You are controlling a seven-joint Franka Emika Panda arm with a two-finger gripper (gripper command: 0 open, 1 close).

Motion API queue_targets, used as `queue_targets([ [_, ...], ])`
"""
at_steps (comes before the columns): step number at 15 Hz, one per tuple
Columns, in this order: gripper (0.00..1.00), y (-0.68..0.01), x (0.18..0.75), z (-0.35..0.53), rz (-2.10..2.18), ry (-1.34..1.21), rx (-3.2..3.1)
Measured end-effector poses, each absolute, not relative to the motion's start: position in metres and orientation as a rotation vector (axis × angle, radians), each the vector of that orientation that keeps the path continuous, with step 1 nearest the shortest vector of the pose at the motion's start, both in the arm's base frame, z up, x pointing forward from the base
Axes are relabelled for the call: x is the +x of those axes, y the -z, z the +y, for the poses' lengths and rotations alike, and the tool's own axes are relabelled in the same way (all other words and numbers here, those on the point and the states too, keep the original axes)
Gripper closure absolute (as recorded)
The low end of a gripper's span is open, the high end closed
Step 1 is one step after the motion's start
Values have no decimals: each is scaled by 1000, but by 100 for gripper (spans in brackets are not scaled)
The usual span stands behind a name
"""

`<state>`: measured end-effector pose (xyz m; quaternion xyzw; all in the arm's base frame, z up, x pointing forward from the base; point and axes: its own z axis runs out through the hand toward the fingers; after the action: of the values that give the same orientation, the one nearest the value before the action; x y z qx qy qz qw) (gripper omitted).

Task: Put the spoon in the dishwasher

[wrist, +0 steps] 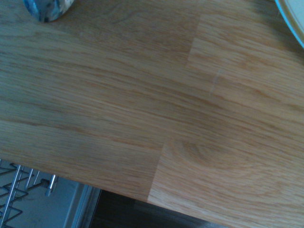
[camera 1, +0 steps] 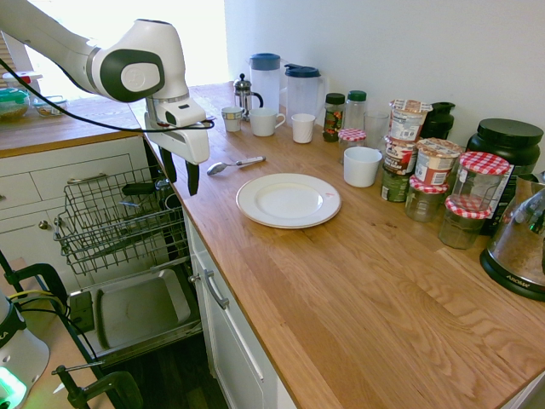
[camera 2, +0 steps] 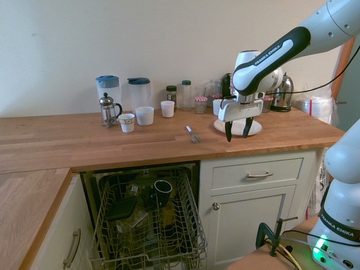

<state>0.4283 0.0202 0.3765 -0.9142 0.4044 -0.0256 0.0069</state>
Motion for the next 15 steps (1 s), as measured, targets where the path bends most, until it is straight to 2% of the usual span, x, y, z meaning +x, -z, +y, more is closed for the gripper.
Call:
queue_targets([
  [7, 0, -412, 462, 30, 1329, 176, -2779],
  [15, 0, -417, 573, 106, 1472, 215, -2717],
])
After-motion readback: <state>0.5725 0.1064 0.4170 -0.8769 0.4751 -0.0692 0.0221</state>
